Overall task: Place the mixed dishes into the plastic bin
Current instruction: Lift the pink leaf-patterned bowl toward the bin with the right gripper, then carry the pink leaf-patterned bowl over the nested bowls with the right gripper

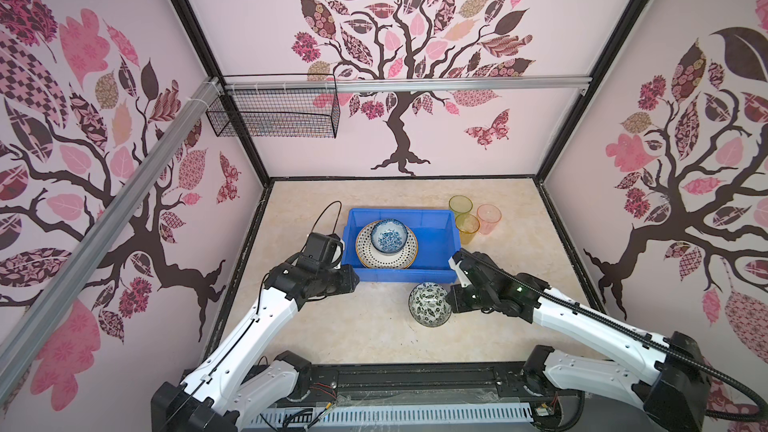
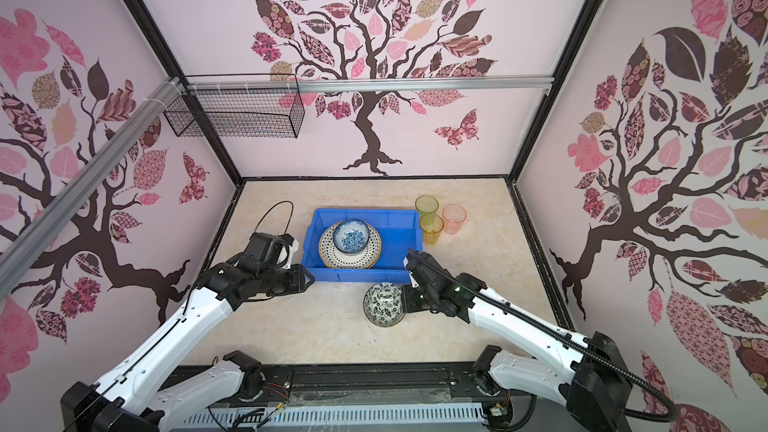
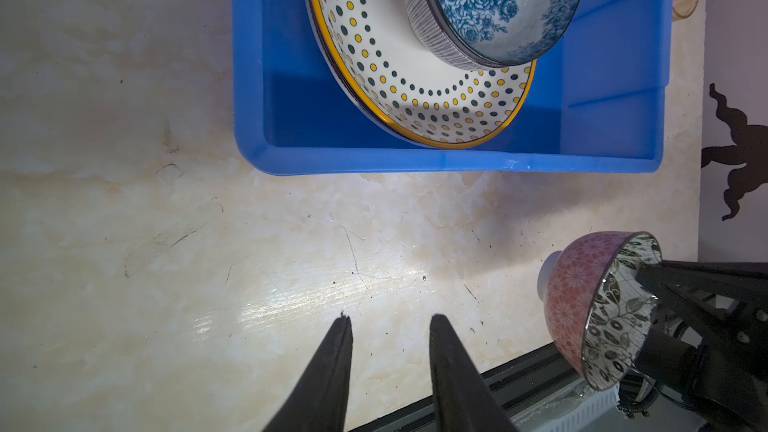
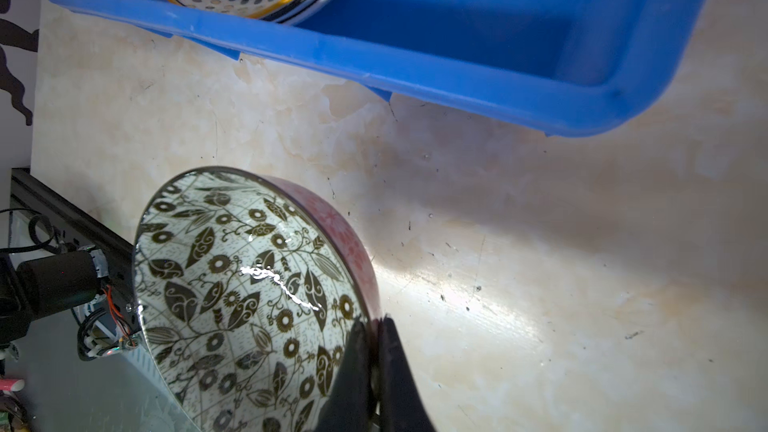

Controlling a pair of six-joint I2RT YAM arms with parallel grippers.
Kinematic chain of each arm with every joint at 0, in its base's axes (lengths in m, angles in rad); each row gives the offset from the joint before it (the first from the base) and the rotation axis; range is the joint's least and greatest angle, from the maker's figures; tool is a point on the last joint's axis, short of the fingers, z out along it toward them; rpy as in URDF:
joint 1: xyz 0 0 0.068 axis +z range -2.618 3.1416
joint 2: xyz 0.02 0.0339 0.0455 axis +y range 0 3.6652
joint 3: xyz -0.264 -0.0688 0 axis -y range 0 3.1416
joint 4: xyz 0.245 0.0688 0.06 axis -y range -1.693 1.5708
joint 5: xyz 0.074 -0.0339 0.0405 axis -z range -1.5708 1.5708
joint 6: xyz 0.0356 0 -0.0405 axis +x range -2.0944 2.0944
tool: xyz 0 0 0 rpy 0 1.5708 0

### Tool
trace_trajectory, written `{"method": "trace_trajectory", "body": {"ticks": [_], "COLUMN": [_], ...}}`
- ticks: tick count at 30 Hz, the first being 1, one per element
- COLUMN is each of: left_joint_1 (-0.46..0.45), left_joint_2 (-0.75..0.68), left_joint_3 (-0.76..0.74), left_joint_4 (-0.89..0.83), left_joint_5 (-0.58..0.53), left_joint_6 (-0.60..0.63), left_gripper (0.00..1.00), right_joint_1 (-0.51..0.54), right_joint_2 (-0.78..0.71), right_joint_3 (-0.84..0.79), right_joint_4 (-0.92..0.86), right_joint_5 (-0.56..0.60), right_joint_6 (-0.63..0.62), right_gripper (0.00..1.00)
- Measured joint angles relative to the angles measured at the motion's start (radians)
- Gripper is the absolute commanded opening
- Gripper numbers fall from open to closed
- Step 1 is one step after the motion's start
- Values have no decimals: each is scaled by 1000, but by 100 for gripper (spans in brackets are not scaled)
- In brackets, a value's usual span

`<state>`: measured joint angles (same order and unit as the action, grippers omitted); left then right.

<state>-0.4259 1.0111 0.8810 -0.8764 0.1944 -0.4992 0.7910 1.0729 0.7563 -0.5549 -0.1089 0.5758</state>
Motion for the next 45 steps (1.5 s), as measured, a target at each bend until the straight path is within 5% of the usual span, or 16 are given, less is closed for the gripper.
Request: {"method": "trace_trajectory", "body": {"ticks": [45], "left_joint_1": [0], "left_joint_2": [12], "left_joint_3": [0], "left_joint_4": [17], "left_joint_5": [-29], "left_joint_6": [-6], "left_gripper": [35], "right_joint_1": [0], "right_joint_2": [93], "right_joint_3": [215], "right_joint_4": [185], "right_joint_5": [106], "right_joint_6": [-68], "right_gripper": [0]}}
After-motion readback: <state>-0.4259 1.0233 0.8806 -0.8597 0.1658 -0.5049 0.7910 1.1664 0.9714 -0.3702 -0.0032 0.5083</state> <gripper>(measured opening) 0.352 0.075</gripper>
